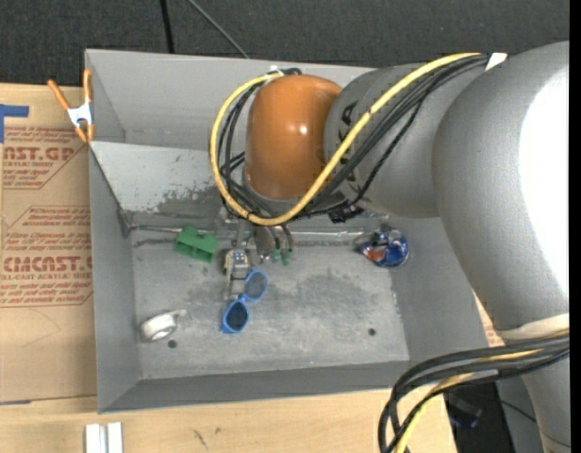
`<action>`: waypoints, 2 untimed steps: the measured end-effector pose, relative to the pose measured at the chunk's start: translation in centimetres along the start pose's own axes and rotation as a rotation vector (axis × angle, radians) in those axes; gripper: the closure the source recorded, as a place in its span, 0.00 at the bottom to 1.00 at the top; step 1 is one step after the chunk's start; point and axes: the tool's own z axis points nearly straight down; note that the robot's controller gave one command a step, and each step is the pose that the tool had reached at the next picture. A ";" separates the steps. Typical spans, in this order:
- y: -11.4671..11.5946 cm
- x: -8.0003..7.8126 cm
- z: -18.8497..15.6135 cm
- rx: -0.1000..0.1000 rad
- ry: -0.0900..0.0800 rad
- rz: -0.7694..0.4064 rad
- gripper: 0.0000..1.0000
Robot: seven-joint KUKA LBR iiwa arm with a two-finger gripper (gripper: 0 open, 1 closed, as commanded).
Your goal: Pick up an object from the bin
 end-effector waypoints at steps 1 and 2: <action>-5.7 6.0 7.5 0.003 0.007 -0.255 0.00; -5.5 5.8 7.3 0.000 0.001 -0.256 1.00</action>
Offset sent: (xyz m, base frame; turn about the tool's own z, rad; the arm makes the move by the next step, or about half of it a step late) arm -0.0581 -0.0556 -0.0727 -0.2563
